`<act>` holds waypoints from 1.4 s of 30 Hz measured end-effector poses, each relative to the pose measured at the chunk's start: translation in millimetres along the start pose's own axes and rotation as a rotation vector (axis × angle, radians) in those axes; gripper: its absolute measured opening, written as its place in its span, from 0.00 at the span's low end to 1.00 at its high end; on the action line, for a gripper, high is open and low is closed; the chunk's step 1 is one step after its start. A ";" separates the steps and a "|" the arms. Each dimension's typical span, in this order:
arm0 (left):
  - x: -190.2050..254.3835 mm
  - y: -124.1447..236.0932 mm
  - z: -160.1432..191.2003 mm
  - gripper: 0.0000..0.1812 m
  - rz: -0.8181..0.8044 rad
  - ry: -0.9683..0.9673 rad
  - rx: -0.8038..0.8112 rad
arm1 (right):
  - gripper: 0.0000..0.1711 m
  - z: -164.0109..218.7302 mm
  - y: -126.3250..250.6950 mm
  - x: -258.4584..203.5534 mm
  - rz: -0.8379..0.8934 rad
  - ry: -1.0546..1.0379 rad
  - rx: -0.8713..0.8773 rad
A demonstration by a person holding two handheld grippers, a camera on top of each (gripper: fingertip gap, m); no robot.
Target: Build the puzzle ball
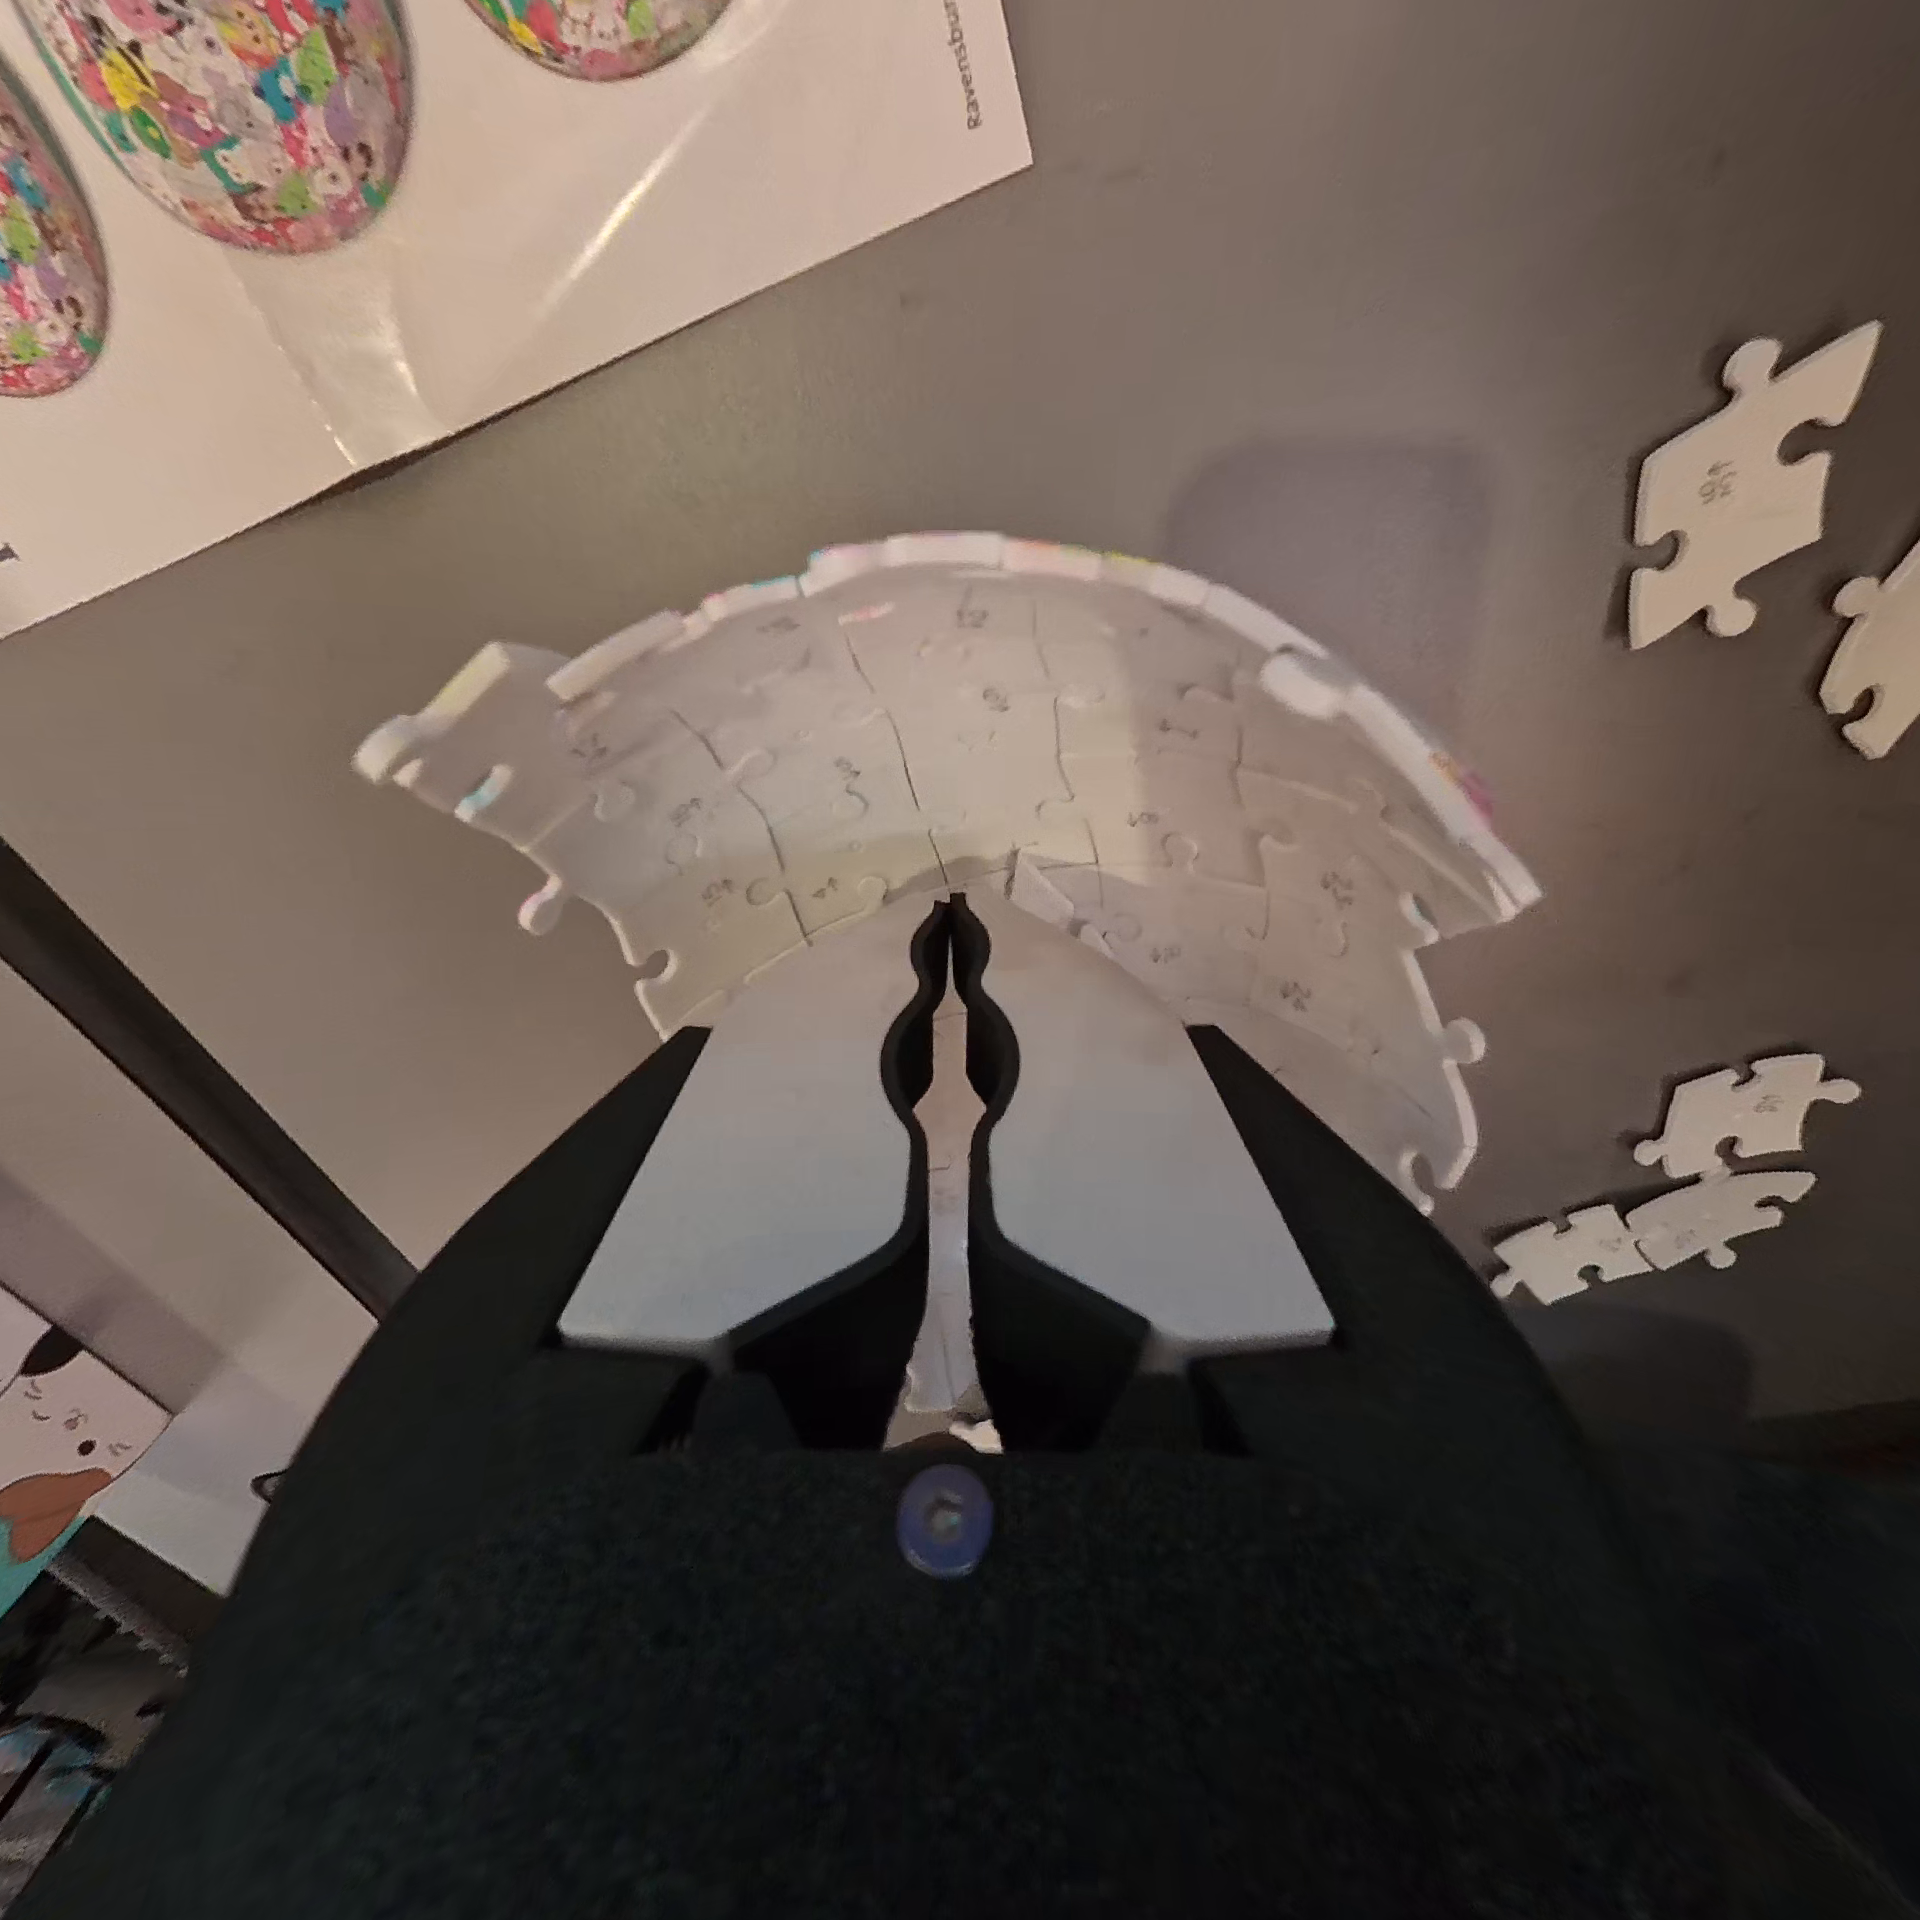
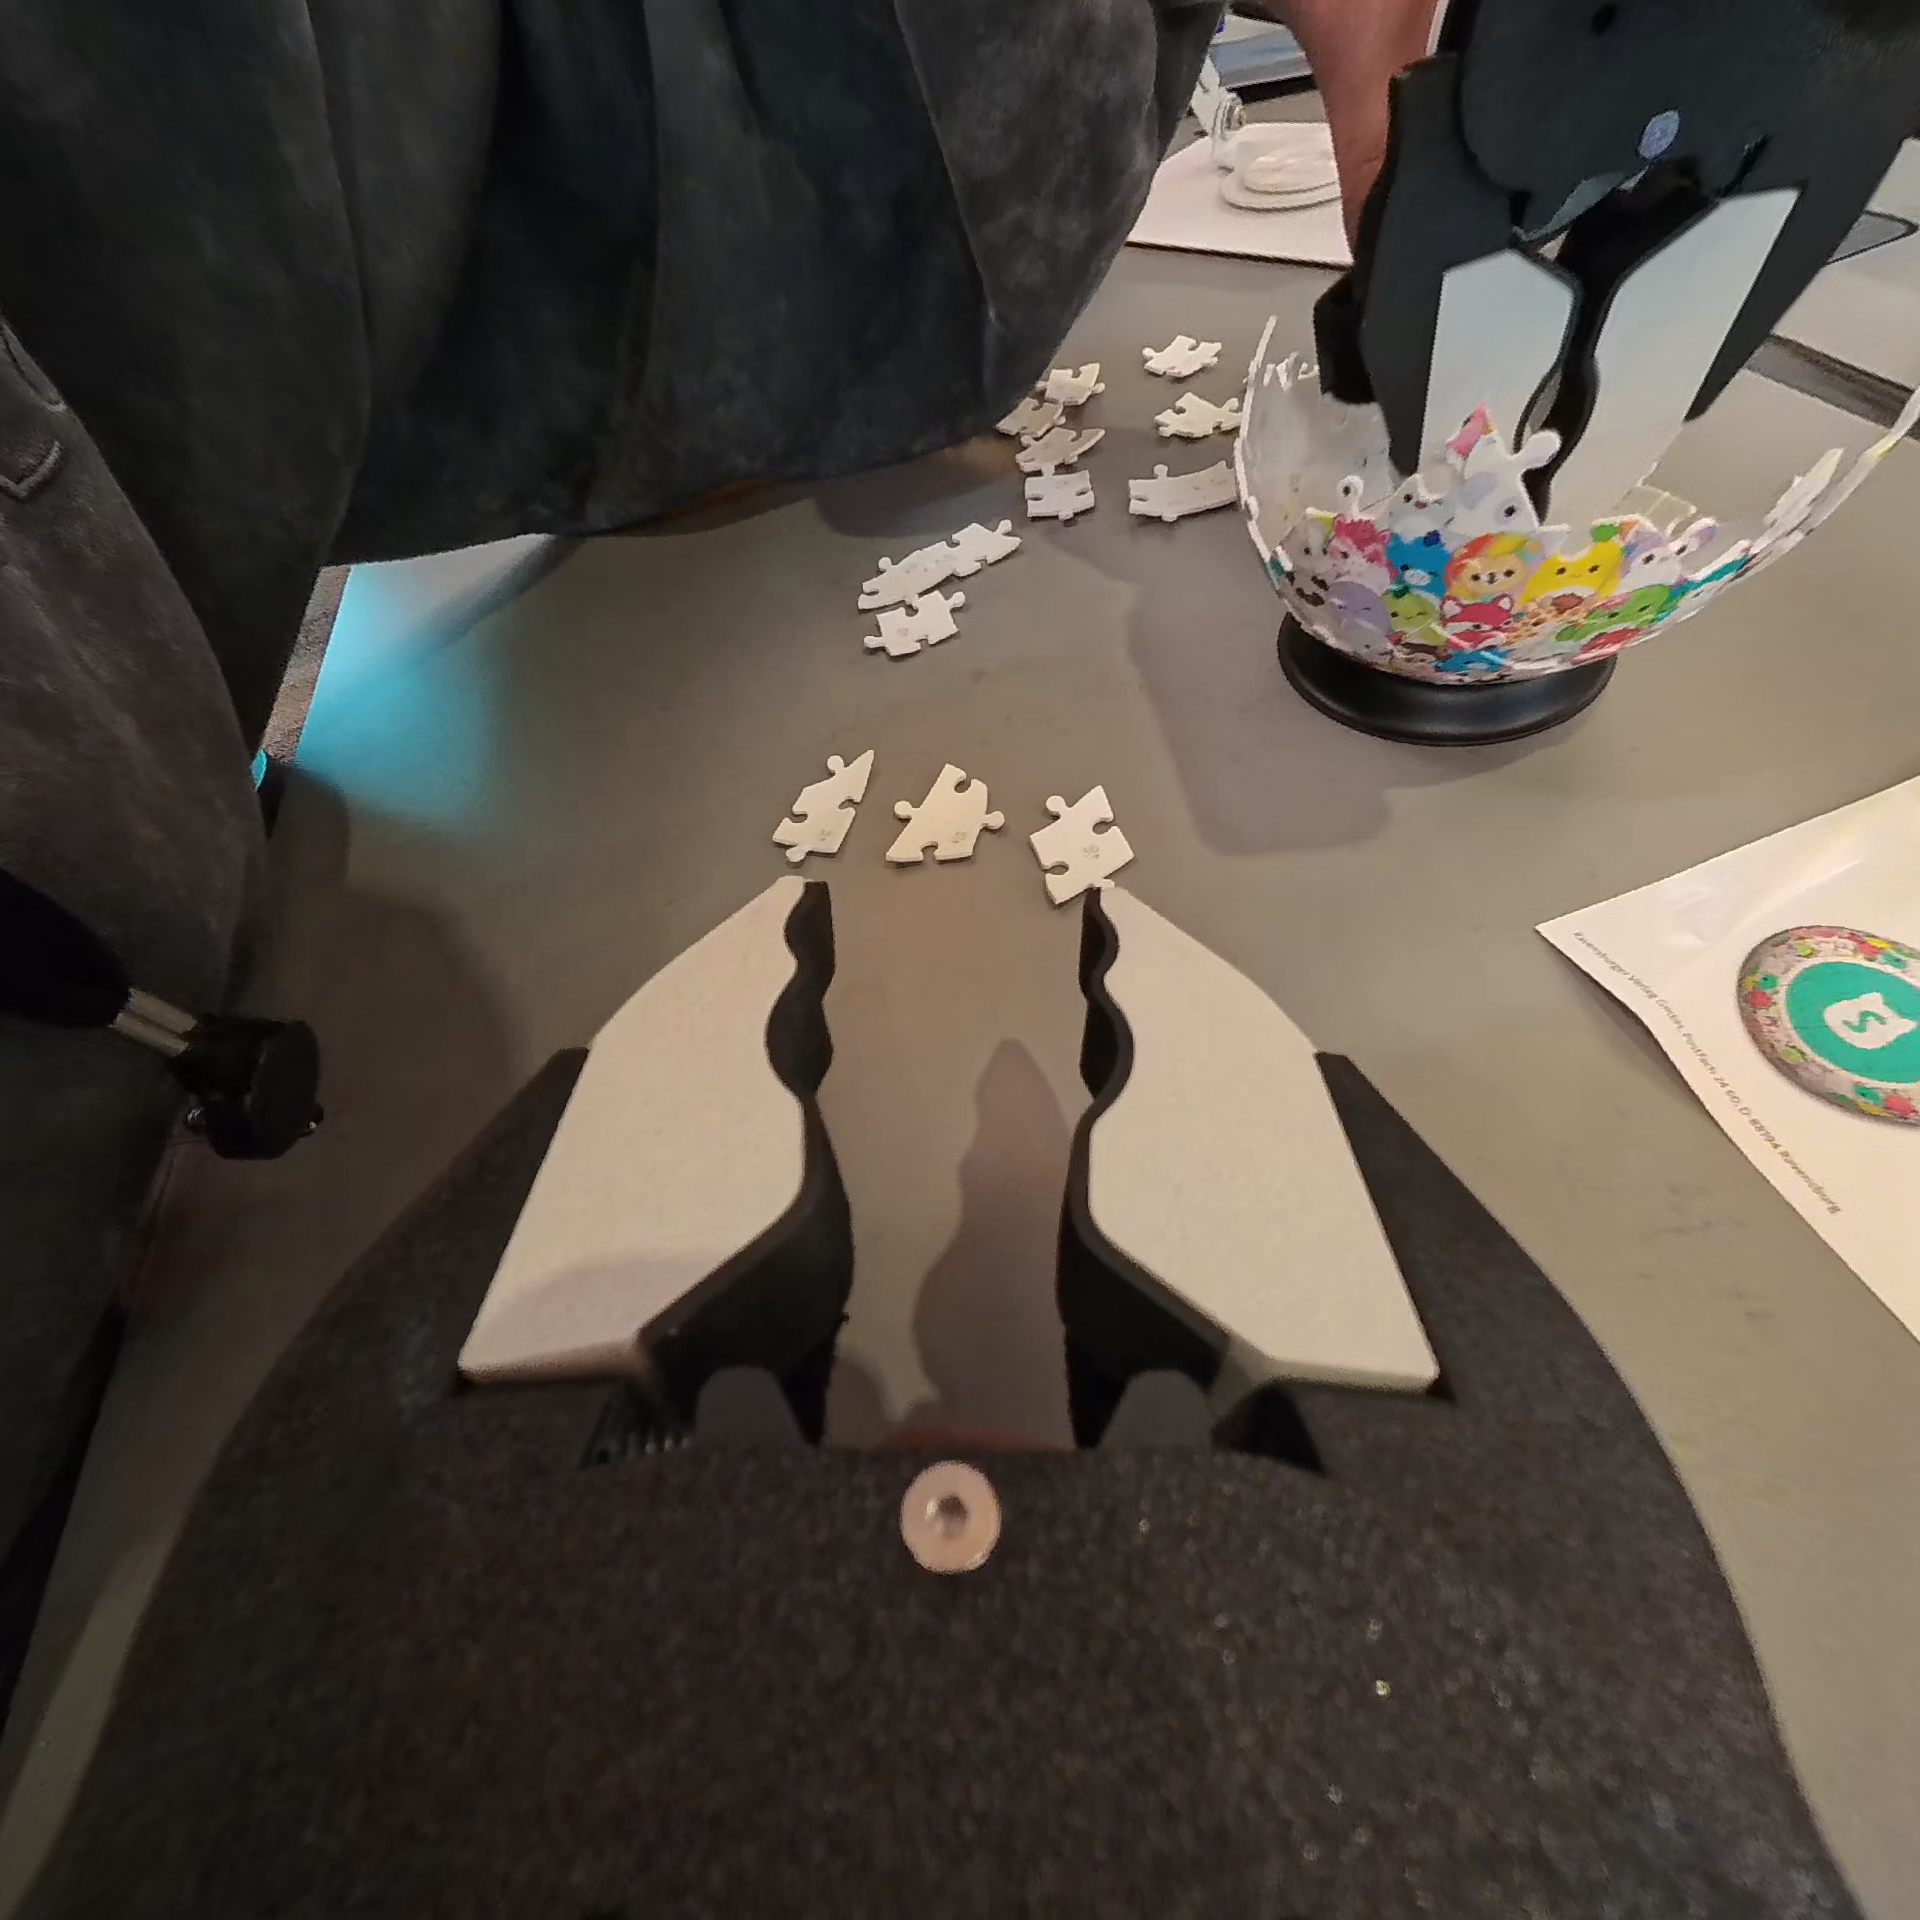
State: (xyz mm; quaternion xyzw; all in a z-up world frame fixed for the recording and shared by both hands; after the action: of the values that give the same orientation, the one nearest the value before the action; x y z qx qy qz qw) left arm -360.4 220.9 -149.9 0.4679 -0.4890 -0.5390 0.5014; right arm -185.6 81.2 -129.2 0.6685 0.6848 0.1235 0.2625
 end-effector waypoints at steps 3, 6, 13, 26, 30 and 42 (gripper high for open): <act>-0.3 2.9 2.7 0.00 0.002 0.012 0.014 | 0.27 0.3 0.1 0.1 0.002 0.000 -0.001; 1.2 6.2 4.8 0.03 0.033 0.020 0.011 | 0.27 0.6 -0.7 -0.4 0.001 0.002 -0.003; 4.9 0.6 7.6 0.18 0.116 0.000 -0.079 | 0.27 0.9 -0.8 -0.6 -0.003 0.001 -0.004; 4.6 -4.5 3.9 0.13 0.152 -0.021 -0.115 | 0.27 0.3 0.8 -0.3 -0.011 -0.002 0.003; 4.6 -4.7 4.5 0.13 0.151 -0.019 -0.105 | 0.27 0.2 0.9 -0.4 -0.010 -0.002 0.003; 4.6 2.9 6.0 0.13 0.108 -0.009 -0.066 | 0.26 -1.9 2.9 -0.4 -0.002 0.002 0.010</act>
State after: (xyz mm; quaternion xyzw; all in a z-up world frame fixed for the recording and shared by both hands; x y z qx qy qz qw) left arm -366.5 216.5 -146.6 0.4215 -0.4980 -0.5290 0.5427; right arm -184.1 81.4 -126.0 0.6689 0.6864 0.1206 0.2586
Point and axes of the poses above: each gripper's, where its closed fingertips meet, y back along the fingers, z out of its underside, x = y × z across the jaws, the point moved 6 cm from there along y, back along the fingers, and after that the axes turned 9 degrees about -x, right-handed, at the moved point
